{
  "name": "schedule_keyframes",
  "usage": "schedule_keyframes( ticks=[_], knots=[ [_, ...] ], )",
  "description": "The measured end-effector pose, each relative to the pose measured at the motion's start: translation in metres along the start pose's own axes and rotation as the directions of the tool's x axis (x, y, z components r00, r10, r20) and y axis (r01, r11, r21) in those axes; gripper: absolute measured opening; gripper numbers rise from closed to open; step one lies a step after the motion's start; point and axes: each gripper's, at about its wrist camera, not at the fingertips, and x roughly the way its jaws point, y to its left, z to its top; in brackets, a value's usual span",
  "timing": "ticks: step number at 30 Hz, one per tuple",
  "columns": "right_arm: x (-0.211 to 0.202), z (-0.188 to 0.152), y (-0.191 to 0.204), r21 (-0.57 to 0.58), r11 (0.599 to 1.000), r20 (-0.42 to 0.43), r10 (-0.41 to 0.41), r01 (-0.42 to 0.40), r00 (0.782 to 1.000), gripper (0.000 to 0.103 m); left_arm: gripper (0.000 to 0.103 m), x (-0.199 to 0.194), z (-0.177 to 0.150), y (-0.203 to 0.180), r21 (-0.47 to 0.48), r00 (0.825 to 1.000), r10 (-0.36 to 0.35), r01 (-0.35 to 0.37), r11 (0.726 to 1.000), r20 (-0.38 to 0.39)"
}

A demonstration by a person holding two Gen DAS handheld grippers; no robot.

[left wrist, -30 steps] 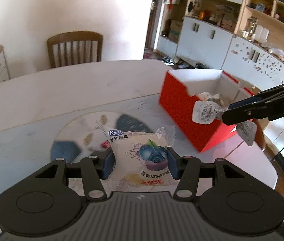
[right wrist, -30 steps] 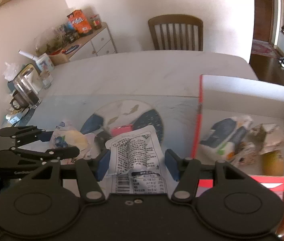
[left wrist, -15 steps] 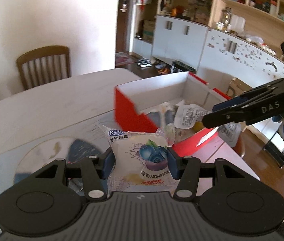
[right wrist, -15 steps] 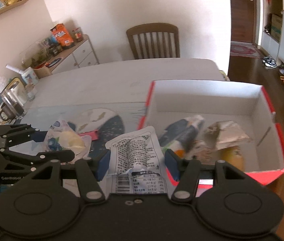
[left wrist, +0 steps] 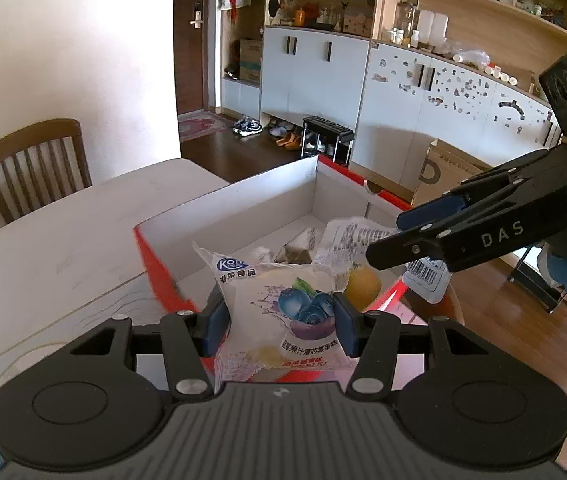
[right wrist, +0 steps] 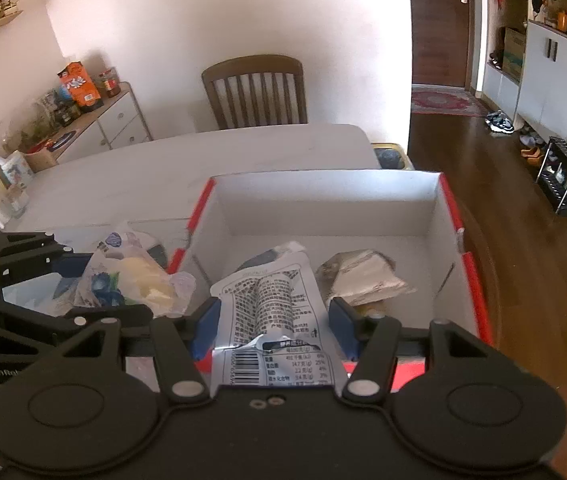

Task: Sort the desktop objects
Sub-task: 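Carry the printed packet and bun bag into the red box with both tools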

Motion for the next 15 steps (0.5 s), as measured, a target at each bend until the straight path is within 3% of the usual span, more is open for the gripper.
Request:
schedule_keyframes(
  ticks=[15],
  knots=[
    [0.036, 0.016, -0.037, 0.007, 0.997, -0.014, -0.075, 0.075, 0.997, 0.058, 0.053, 0.061, 0.017, 0.002, 0.014, 0.995, 0.032, -0.03, 0.999, -0.091]
  ],
)
